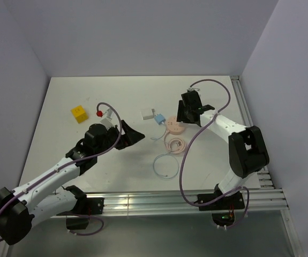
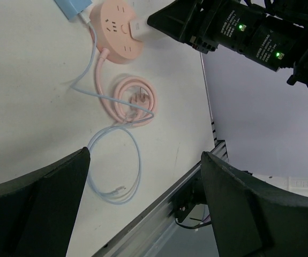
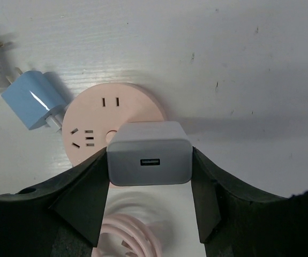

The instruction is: Insert the plug

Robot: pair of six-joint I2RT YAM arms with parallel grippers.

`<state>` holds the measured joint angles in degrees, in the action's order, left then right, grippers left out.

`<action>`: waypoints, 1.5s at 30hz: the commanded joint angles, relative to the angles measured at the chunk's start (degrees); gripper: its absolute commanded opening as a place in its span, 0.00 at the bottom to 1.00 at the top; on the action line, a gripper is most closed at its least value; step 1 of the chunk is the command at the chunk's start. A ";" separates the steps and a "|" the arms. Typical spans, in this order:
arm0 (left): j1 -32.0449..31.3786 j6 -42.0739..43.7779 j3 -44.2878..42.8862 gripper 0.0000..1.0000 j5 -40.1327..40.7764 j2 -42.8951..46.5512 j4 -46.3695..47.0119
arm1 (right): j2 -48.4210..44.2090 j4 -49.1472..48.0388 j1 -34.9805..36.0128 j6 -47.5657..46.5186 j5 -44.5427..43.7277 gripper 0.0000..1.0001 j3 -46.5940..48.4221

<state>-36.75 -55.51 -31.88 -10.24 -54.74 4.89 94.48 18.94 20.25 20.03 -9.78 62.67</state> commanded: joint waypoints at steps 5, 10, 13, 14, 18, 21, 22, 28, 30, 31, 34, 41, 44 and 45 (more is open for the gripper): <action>-0.07 3.30 -6.88 0.83 -1.63 -7.21 0.66 | 6.23 18.74 4.70 10.11 -6.71 0.00 -3.79; -0.07 4.62 -9.17 0.73 -1.62 -12.93 0.21 | 9.84 21.48 7.96 14.42 -9.37 0.00 -2.03; -0.07 3.74 -7.77 0.72 -1.80 -12.59 2.14 | 12.22 24.82 10.68 15.82 -10.69 0.00 0.16; -0.07 3.65 -7.33 0.72 -1.71 -12.41 2.49 | 12.66 25.09 11.47 16.18 -10.61 0.00 0.25; -0.07 3.74 -6.53 0.72 -0.40 -11.27 1.97 | 12.75 24.66 13.84 18.29 -8.69 0.00 -1.14; -0.07 4.00 -6.18 0.72 -0.22 -10.30 1.62 | 11.87 19.48 14.11 19.08 -1.84 0.00 -4.74; -0.16 4.09 -6.09 0.72 -0.22 -9.86 1.53 | 12.74 17.82 14.11 19.25 -0.43 0.00 -5.36; -0.16 5.50 -5.39 0.72 1.01 -7.84 -0.14 | 17.92 18.93 15.60 20.75 -4.17 0.00 -4.76; -0.07 5.32 -4.43 0.72 1.62 -6.96 0.21 | 20.30 20.09 17.28 21.36 -5.51 0.00 -4.23; -0.07 5.23 -4.07 0.72 1.80 -6.70 0.30 | 20.92 20.00 17.54 21.36 -5.69 0.00 -4.05; -0.16 4.88 -3.10 0.72 1.89 -6.17 0.83 | 25.13 23.68 19.12 22.24 -8.67 0.00 -1.95; -0.07 4.70 -2.22 0.71 2.50 -4.59 0.74 | 24.53 21.84 21.23 24.61 -9.11 0.00 -3.44; -0.07 5.32 -2.66 0.72 3.03 -3.36 -0.49 | 21.11 22.45 20.71 25.40 -11.83 0.00 -2.74; -0.07 5.41 -3.01 0.73 3.21 -3.09 -0.84 | 19.97 22.63 20.53 25.49 -12.62 0.00 -2.65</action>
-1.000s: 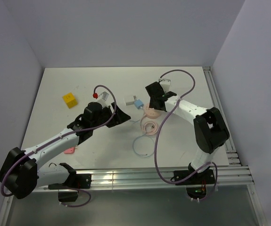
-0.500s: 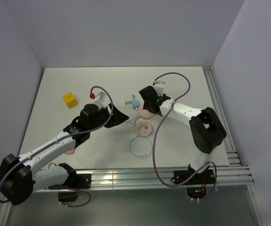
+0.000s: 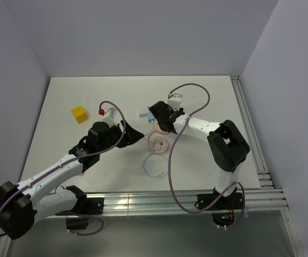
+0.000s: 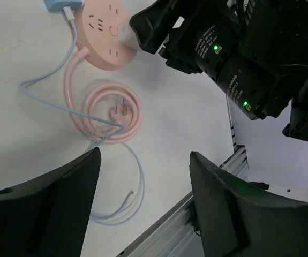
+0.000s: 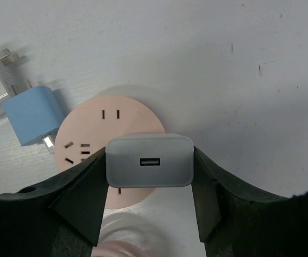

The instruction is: Insert the plug

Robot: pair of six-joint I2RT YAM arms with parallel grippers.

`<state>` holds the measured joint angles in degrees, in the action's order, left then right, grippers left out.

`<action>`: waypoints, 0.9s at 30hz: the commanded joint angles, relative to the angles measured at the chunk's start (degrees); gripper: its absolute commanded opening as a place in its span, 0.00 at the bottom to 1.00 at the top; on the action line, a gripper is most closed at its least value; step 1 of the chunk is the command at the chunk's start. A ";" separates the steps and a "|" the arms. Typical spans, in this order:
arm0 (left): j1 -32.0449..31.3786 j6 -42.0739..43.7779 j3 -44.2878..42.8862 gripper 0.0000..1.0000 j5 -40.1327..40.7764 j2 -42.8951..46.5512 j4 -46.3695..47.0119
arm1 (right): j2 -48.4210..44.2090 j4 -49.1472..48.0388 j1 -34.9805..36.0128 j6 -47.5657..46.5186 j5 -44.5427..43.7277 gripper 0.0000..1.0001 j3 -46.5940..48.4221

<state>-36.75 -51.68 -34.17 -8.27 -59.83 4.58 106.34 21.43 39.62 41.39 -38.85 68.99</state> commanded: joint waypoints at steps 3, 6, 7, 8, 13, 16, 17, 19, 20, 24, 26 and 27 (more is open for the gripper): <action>-0.07 1.50 -0.37 0.74 1.68 3.23 -0.89 | 3.27 21.19 -0.32 3.97 14.95 0.17 -8.52; -0.07 0.88 0.33 0.75 1.51 4.11 -0.19 | 0.36 20.23 -0.86 2.47 14.95 0.53 -7.82; -0.07 0.79 0.51 0.75 1.33 4.28 -0.01 | -1.65 19.79 -0.94 1.78 14.86 0.70 -7.38; -0.07 0.71 0.42 0.76 1.24 4.20 -0.01 | -2.71 19.53 -0.94 1.42 14.51 0.99 -6.51; -0.07 0.53 0.25 0.76 0.98 3.93 -0.36 | -7.99 20.83 -1.12 -1.56 11.44 1.00 0.85; -0.07 0.27 -0.10 0.77 1.33 4.37 -1.06 | -10.36 24.09 -1.03 -2.88 7.30 1.00 5.09; -0.07 0.35 -0.28 0.77 1.85 4.72 -1.50 | -11.24 24.18 -1.03 -3.59 7.12 1.00 6.93; -0.07 0.44 -0.37 0.78 2.29 5.60 -1.76 | -14.40 22.44 -0.86 -6.21 8.52 1.00 7.82; -0.07 0.27 -0.45 0.78 2.99 5.78 -2.20 | -15.63 21.38 -0.77 -7.10 9.92 1.00 7.82; -0.07 -0.44 -0.72 0.81 4.67 6.04 -3.08 | -20.03 13.23 -0.77 -13.15 21.93 1.00 7.48; -0.07 -1.23 -0.81 0.83 5.72 6.48 -3.87 | -18.64 12.41 -0.77 -15.71 27.14 1.00 10.27; -0.16 -1.49 -0.72 0.83 6.94 6.74 -4.40 | -16.02 13.36 -0.94 -17.90 29.16 1.00 12.11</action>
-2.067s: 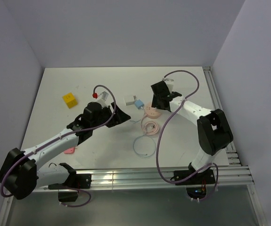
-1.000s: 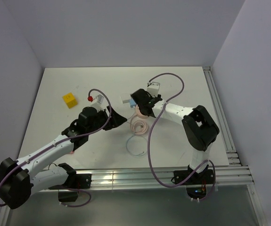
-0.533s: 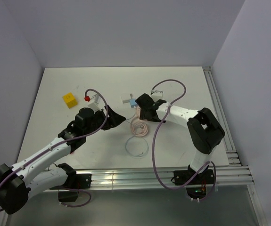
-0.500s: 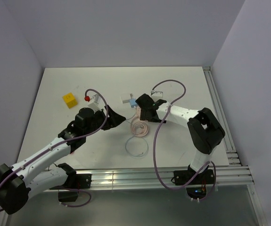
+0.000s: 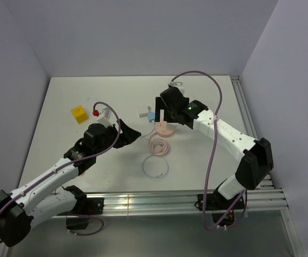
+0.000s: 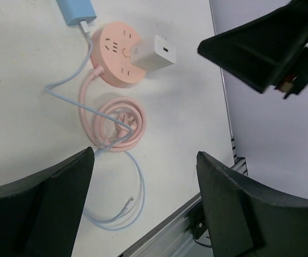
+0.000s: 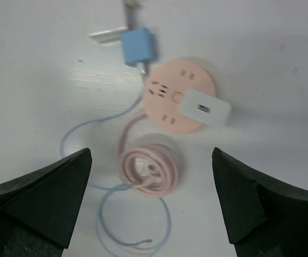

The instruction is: Insert the plug

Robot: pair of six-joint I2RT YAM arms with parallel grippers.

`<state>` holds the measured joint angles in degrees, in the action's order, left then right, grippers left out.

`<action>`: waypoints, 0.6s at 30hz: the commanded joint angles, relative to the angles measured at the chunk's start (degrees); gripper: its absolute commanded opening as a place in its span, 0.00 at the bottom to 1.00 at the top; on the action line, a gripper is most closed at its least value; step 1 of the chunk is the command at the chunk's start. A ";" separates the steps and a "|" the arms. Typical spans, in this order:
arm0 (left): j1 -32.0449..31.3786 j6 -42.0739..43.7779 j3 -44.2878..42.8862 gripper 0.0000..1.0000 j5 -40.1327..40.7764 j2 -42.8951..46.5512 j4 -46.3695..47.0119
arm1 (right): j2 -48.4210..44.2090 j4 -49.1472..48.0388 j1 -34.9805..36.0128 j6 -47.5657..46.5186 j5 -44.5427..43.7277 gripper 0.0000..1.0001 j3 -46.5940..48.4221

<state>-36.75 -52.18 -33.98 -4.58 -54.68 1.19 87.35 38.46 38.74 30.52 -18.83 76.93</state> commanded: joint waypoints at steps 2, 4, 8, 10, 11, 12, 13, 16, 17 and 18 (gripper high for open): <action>-0.07 -1.43 -1.09 0.83 4.31 3.16 -3.91 | 7.98 -1.91 -0.07 -8.46 11.27 1.00 10.33; -0.07 -1.87 -1.09 0.84 7.38 5.70 -6.71 | 11.07 -0.14 0.02 -9.07 9.26 1.00 15.85; -0.07 -2.92 -0.30 0.83 11.52 11.68 -10.50 | 21.68 0.99 -0.07 -10.57 11.18 1.00 24.48; -0.07 -3.19 0.66 0.82 12.92 15.45 -11.91 | 26.62 3.63 -0.07 -10.66 9.96 0.98 32.97; -0.07 -3.27 0.93 0.82 13.28 16.61 -12.35 | 31.08 4.77 -0.07 -11.44 9.95 0.97 35.64; -0.07 -3.45 1.19 0.82 13.54 17.58 -12.79 | 33.21 6.18 -0.07 -11.97 9.87 0.96 37.92; -0.16 -3.54 1.45 0.81 13.98 19.06 -13.40 | 34.97 6.80 -0.07 -12.59 9.60 0.93 41.60; -0.07 -3.19 1.46 0.80 14.16 20.74 -15.60 | 40.08 7.16 0.02 -13.82 8.37 0.90 44.80; -0.16 -3.01 1.46 0.80 14.16 21.01 -15.87 | 41.22 6.55 -0.07 -14.00 8.46 0.89 44.45; -0.07 -2.84 1.46 0.80 14.25 21.36 -16.39 | 41.75 6.11 -0.16 -14.17 8.55 0.88 44.19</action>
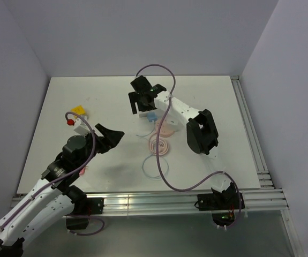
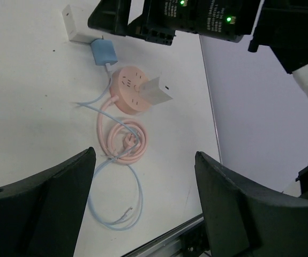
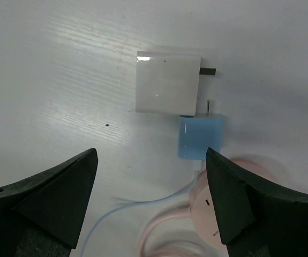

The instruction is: Insert the plug

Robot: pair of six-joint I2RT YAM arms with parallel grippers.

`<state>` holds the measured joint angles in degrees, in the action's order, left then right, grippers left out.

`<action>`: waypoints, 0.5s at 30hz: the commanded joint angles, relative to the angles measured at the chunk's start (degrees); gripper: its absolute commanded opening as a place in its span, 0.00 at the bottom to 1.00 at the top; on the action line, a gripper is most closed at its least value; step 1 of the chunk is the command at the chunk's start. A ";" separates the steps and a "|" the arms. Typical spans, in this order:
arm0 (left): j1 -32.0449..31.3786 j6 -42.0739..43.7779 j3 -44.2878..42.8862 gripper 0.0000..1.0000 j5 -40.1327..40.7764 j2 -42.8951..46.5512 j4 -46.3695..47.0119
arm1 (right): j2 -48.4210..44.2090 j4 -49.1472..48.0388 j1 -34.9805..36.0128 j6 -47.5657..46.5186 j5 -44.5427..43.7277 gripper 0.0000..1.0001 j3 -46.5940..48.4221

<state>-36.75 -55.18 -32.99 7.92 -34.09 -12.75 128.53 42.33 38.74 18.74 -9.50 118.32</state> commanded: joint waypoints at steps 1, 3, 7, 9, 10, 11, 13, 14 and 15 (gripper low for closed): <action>-0.16 0.25 0.65 0.80 1.83 0.86 -2.54 | 1.10 2.23 -0.16 -2.31 -1.22 0.87 2.70; -0.16 0.42 0.91 0.80 1.83 1.04 -1.93 | 2.07 1.36 -0.16 -2.57 -1.14 0.87 1.48; -0.16 0.33 1.79 0.79 0.96 -0.27 -0.08 | 2.16 1.62 -0.16 -2.40 -1.74 0.84 -1.15; -0.16 0.33 2.14 0.79 0.17 -0.98 0.88 | -0.29 -0.57 -0.16 -2.57 -1.58 0.83 -4.48; -0.07 0.33 2.40 0.78 -0.10 -1.68 1.76 | -1.34 -1.53 -0.16 -2.57 -1.14 0.83 -8.77; -0.07 0.33 2.58 0.79 -0.36 -1.95 2.29 | -3.61 -2.15 -0.07 -2.22 -1.14 0.82 -10.72; -0.07 0.51 2.58 0.78 -0.89 -2.74 3.26 | -6.95 -4.17 -0.16 -2.39 0.26 0.82 -16.35; -0.16 0.51 2.50 0.78 -0.89 -3.00 3.44 | -7.85 -6.44 -0.16 -2.57 0.27 0.82 -18.28; -0.07 0.68 2.32 0.78 -0.98 -3.53 3.52 | -8.55 -6.81 -0.16 -2.48 -0.25 0.83 -20.57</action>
<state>-36.75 -55.16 -30.52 8.01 -37.08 -12.95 126.30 38.94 38.74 16.84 -9.41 102.00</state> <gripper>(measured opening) 0.786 0.825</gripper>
